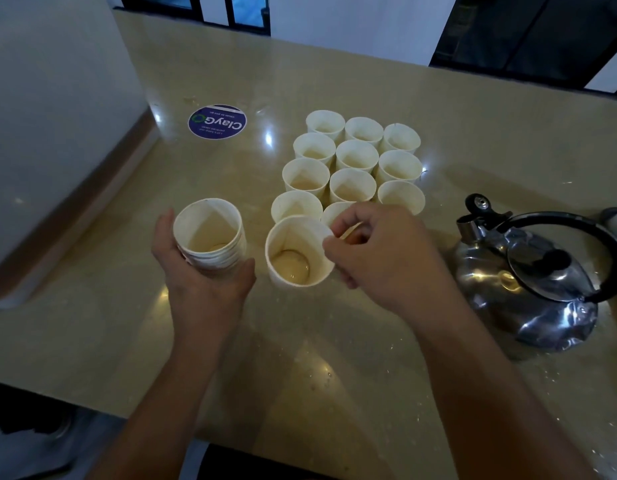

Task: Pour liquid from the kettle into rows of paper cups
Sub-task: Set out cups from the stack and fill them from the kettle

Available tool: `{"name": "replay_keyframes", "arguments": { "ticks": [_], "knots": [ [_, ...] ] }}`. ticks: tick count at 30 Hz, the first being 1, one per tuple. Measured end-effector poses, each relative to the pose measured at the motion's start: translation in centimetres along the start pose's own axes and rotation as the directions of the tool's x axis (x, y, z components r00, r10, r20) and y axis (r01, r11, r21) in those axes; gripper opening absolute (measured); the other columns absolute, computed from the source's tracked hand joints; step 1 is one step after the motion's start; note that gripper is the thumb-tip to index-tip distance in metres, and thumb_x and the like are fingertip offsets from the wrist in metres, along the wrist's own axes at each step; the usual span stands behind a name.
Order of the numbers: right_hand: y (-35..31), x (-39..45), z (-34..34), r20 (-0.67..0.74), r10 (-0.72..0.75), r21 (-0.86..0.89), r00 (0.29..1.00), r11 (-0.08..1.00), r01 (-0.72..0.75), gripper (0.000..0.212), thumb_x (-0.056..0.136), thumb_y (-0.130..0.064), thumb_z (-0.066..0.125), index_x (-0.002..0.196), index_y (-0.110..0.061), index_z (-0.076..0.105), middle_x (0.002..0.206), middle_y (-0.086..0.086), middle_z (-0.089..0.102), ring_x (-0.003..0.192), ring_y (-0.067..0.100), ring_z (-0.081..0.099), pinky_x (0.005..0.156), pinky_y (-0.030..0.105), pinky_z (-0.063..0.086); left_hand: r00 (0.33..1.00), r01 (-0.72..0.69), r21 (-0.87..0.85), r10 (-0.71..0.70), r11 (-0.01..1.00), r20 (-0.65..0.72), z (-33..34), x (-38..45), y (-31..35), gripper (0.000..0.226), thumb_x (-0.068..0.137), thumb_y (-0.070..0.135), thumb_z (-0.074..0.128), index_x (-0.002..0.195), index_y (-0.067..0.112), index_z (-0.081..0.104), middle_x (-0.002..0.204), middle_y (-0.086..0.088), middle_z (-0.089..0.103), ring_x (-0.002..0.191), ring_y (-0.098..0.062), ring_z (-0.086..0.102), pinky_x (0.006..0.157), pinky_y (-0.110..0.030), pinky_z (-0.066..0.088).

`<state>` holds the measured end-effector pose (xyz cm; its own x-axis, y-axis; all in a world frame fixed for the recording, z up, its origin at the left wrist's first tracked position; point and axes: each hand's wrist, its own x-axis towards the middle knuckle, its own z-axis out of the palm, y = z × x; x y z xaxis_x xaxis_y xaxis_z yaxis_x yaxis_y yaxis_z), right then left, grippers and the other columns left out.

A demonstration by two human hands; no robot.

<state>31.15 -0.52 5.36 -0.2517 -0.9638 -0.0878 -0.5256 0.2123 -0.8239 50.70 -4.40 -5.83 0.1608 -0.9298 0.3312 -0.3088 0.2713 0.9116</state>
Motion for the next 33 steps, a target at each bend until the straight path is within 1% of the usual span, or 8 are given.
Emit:
{"name": "replay_keyframes", "arguments": {
  "ticks": [5, 9, 17, 25, 27, 29, 31, 33],
  "knots": [
    [1.8, 0.9, 2.9, 0.069, 0.092, -0.096, 0.993, 0.992, -0.086, 0.012, 0.087, -0.031, 0.075, 0.082, -0.035, 0.064, 0.078, -0.010, 0.072, 0.072, 0.011, 0.072, 0.076, 0.040, 0.063, 1.000, -0.022, 0.037, 0.022, 0.999, 0.006, -0.3, -0.1, -0.3, 0.111, 0.070, 0.004, 0.087, 0.153, 0.019, 0.015, 0.130, 0.041, 0.025, 0.123, 0.019, 0.037, 0.097, -0.001, 0.034],
    [2.4, 1.6, 4.0, 0.093, 0.146, -0.112, 0.985, 0.984, -0.135, 0.007, 0.090, -0.032, 0.073, 0.088, -0.031, 0.066, 0.076, -0.009, 0.072, 0.063, 0.007, 0.071, 0.074, 0.036, 0.063, 1.000, -0.013, 0.036, 0.014, 0.999, -0.011, -0.6, -0.1, -0.1, 0.111, 0.071, 0.010, 0.089, 0.152, 0.025, 0.015, 0.139, 0.021, 0.031, 0.126, 0.011, 0.040, 0.097, -0.002, 0.037],
    [2.8, 2.8, 4.9, -0.006, 0.140, -0.108, 0.990, 0.984, -0.140, 0.019, 0.088, -0.032, 0.074, 0.075, -0.035, 0.060, 0.071, -0.010, 0.072, 0.069, 0.010, 0.071, 0.077, 0.039, 0.062, 0.999, 0.000, 0.072, 0.002, 0.997, -0.034, -0.5, -0.1, 0.3, 0.113, 0.068, 0.010, 0.090, 0.152, 0.025, 0.016, 0.145, 0.011, 0.033, 0.133, -0.009, 0.044, 0.099, -0.006, 0.040],
    [2.8, 3.0, 5.1, -0.032, 0.128, -0.101, 0.991, 0.986, -0.130, 0.013, 0.088, -0.035, 0.075, 0.088, -0.035, 0.062, 0.089, -0.010, 0.072, 0.080, 0.011, 0.071, 0.079, 0.036, 0.062, 0.999, 0.002, 0.086, 0.002, 0.996, -0.044, -0.7, -0.2, 0.8, 0.111, 0.070, 0.003, 0.087, 0.153, 0.019, 0.015, 0.142, 0.012, 0.033, 0.133, -0.007, 0.044, 0.100, -0.007, 0.039],
    [2.9, 2.9, 5.0, -0.024, 0.140, -0.086, 0.990, 0.986, -0.142, 0.015, 0.087, -0.038, 0.077, 0.092, -0.034, 0.063, 0.093, -0.009, 0.072, 0.081, 0.012, 0.071, 0.078, 0.036, 0.063, 0.998, -0.023, 0.102, 0.029, 0.995, -0.061, -0.8, -0.2, 1.0, 0.109, 0.070, 0.006, 0.086, 0.152, 0.016, 0.016, 0.144, 0.007, 0.032, 0.135, -0.009, 0.041, 0.107, -0.013, 0.037],
    [2.8, 2.8, 4.9, -0.011, 0.146, -0.082, 0.989, 0.986, -0.146, 0.020, 0.086, -0.043, 0.077, 0.095, -0.035, 0.061, 0.094, -0.010, 0.071, 0.082, 0.012, 0.071, 0.078, 0.036, 0.063, 0.991, -0.084, 0.141, 0.098, 0.986, -0.096, -1.1, -0.3, 1.5, 0.103, 0.072, 0.018, 0.082, 0.151, 0.012, 0.017, 0.148, -0.001, 0.031, 0.139, -0.016, 0.038, 0.115, -0.033, 0.035],
    [2.6, 2.5, 4.6, -0.013, 0.140, -0.073, 0.990, 0.987, -0.141, 0.020, 0.086, -0.050, 0.074, 0.092, -0.037, 0.060, 0.092, -0.012, 0.071, 0.080, 0.011, 0.071, 0.078, 0.037, 0.063, 0.966, -0.191, 0.210, 0.221, 0.959, -0.133, -1.4, -0.5, 2.6, 0.092, 0.075, 0.027, 0.074, 0.147, 0.000, 0.023, 0.146, -0.011, 0.031, 0.138, -0.029, 0.037, 0.111, -0.050, 0.034],
    [2.5, 2.1, 3.9, -0.061, 0.102, -0.068, 0.993, 0.992, -0.106, 0.019, 0.087, -0.054, 0.070, 0.088, -0.038, 0.060, 0.086, -0.014, 0.070, 0.078, 0.009, 0.070, 0.077, 0.038, 0.063, 0.923, -0.309, 0.229, 0.349, 0.923, -0.162, -1.4, -0.6, 4.4, 0.080, 0.077, 0.026, 0.069, 0.137, -0.010, 0.031, 0.137, -0.020, 0.036, 0.130, -0.037, 0.041, 0.105, -0.048, 0.037]
  ]
}}
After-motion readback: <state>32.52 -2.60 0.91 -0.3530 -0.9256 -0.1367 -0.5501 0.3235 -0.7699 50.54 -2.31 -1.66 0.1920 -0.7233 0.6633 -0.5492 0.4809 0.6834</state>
